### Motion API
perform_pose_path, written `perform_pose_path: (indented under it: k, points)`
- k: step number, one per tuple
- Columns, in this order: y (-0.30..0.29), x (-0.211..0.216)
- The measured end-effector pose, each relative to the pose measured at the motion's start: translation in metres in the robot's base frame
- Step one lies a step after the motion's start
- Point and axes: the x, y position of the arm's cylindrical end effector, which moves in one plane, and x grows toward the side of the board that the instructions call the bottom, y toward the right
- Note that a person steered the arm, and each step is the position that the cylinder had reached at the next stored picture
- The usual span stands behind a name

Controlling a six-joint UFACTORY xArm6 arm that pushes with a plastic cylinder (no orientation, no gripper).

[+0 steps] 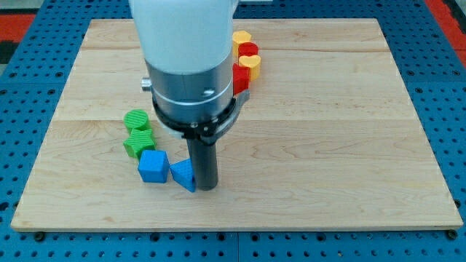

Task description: Move the blue blocks to the bottom of the green blocks

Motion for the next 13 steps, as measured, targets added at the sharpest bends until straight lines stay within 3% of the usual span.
perform_pose_path:
  k: [1, 3, 5, 8, 13]
  points:
    - [0.006, 0.003]
    - [0.005, -0.052]
    - [-0.061, -0.048]
    - [0.009, -0.034]
    - [-0.034, 0.005]
